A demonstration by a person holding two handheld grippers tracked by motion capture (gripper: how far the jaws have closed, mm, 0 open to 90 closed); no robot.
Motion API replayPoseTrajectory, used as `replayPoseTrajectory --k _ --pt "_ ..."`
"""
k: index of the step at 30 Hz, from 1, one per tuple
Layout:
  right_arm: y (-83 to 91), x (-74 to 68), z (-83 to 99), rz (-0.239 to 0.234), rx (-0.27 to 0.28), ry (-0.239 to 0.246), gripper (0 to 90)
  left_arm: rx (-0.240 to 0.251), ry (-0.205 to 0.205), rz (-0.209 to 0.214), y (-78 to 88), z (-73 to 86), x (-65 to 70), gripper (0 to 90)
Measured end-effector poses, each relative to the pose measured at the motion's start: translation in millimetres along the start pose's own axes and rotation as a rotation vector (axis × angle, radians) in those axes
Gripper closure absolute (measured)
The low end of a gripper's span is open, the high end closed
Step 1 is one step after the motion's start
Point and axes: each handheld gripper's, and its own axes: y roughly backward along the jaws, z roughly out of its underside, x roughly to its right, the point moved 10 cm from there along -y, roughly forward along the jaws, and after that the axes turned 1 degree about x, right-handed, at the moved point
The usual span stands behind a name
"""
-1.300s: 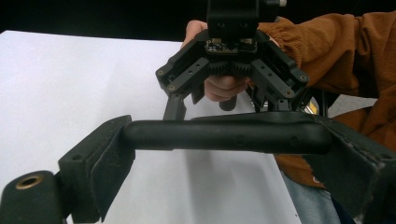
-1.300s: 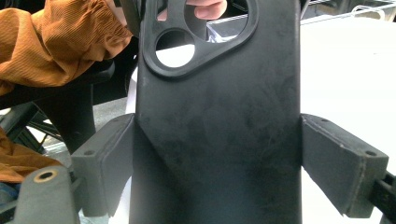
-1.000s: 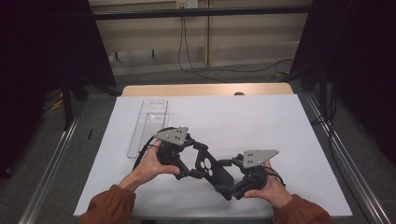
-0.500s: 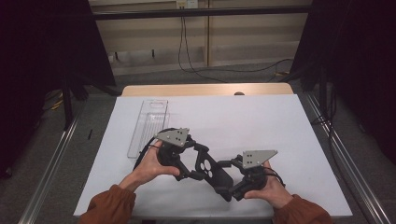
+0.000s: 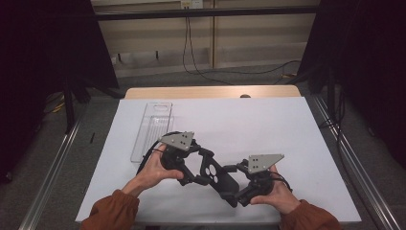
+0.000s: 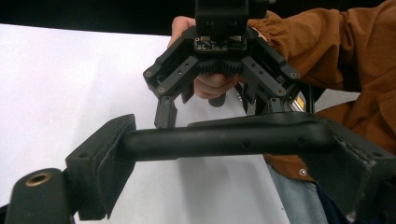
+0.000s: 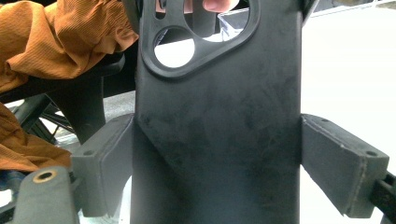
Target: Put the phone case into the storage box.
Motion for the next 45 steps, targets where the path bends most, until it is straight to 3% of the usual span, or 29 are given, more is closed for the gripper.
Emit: replayPoseTrajectory --k 13,24,33,42,45 --pt "0.2 1.8 -2.5 0.018 0.015 0.003 12.8 0.008 0.028 -0.037 0.0 -5.3 -0.7 14.3" --pt "1.8 5.2 -5.3 0.054 0.034 -0.006 4.6 0.025 0.047 -0.09 8.0 -9.8 -5.6 14.5" --pt "7.5 10.9 -7.2 0.103 0.053 -0.03 0.7 0.053 0.086 -0.175 20.6 -12.7 -15.0 14.5" --pt "20.1 19.3 -4.0 0.188 0.056 -0.058 0.3 0.057 0.123 -0.248 32.9 -11.9 -23.9 14.5" --pt "26.3 22.5 -4.4 0.238 0.067 -0.066 0.4 0.058 0.131 -0.268 36.6 -11.7 -26.2 14.5"
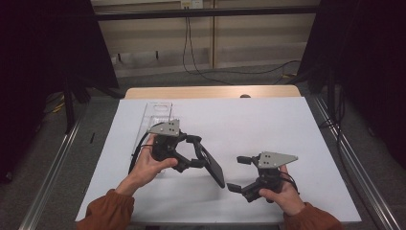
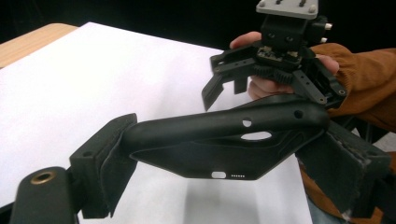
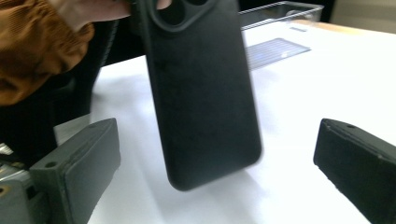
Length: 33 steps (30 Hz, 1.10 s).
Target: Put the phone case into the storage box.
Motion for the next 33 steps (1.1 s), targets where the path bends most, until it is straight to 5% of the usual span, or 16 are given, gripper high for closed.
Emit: replayPoseTrajectory --k 7,10,15,25,28,33 --pt "14.9 7.9 3.6 0.085 0.025 -0.027 0.8 0.0 0.022 -0.047 7.0 -0.1 -6.8 14.5" --pt "21.6 16.4 5.1 0.178 0.038 -0.035 0.0 -0.004 0.018 -0.058 9.0 0.2 -10.0 14.4" --pt "30.3 23.9 6.3 0.256 0.06 -0.036 0.0 -0.005 0.033 -0.091 12.2 0.9 -15.2 14.5" --pt "51.1 31.9 12.3 0.343 0.08 -0.056 0.0 -0.017 0.05 -0.156 23.2 2.5 -24.3 14.4" --pt "60.9 40.9 15.1 0.441 0.08 -0.043 0.0 -0.022 0.059 -0.176 26.0 3.7 -27.1 14.4" --pt "73.0 45.6 17.1 0.478 0.09 -0.045 0.0 -0.017 0.067 -0.2 30.5 3.1 -30.9 14.4"
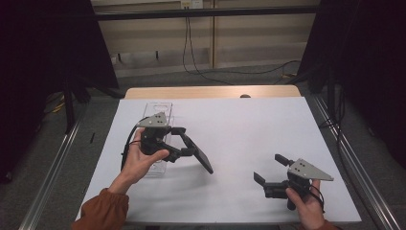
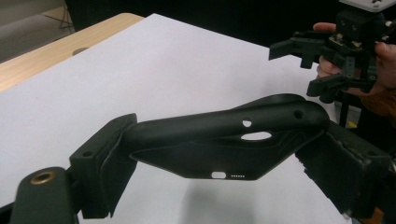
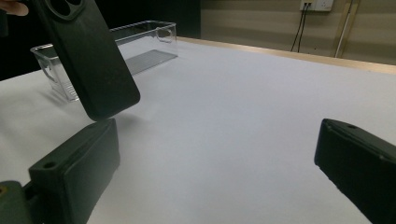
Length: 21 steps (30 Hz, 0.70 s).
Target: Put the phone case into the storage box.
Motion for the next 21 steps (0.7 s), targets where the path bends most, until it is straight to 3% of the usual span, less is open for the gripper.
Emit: replayPoseTrajectory --k 7,15,21 --pt "10.7 3.7 5.0 0.01 0.002 0.045 0.0 -0.002 0.019 -0.042 4.4 0.8 -6.1 14.4" --pt "17.4 21.4 7.1 0.098 0.013 0.031 0.0 0.017 0.049 -0.088 12.7 -3.8 -13.8 14.4" --pt "17.4 23.8 8.1 0.102 0.01 0.03 0.0 0.022 0.063 -0.119 17.5 -12.1 -23.0 14.4"
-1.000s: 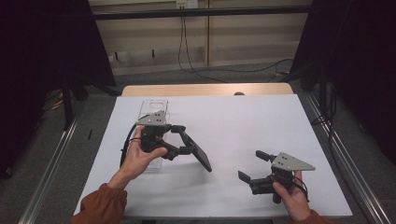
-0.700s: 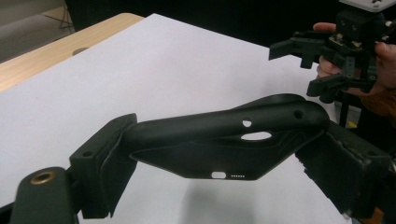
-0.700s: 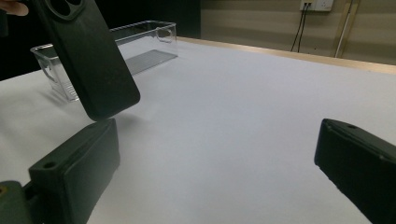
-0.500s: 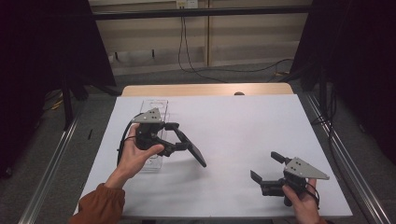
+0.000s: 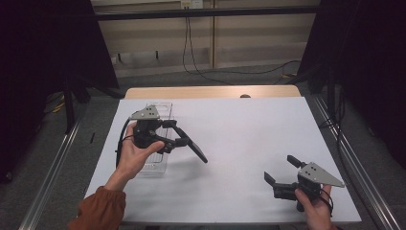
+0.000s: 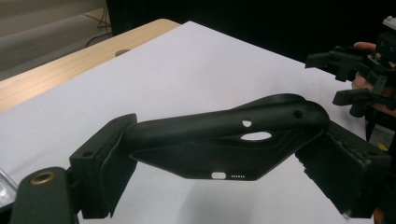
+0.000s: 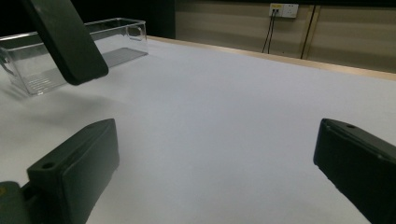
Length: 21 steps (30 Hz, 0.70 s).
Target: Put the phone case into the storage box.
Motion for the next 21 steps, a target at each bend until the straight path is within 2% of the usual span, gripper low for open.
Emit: replayPoseTrajectory --k 5,7,12,21 --pt "-0.2 1.4 0.4 0.001 0.002 -0.003 0.0 0.018 -0.002 -0.02 6.2 -12.1 -4.2 14.5" --pt "-0.1 2.5 1.1 -0.002 0.0 0.011 0.0 0.022 -0.002 -0.031 8.2 -16.7 -6.3 14.4" --pt "-1.1 8.1 3.2 0.024 -0.006 -0.007 0.0 0.03 0.002 -0.052 11.9 -26.0 -12.2 14.4" --pt "-1.4 9.6 3.3 0.034 -0.002 0.001 0.0 0.03 0.011 -0.089 19.6 -36.0 -24.0 14.4"
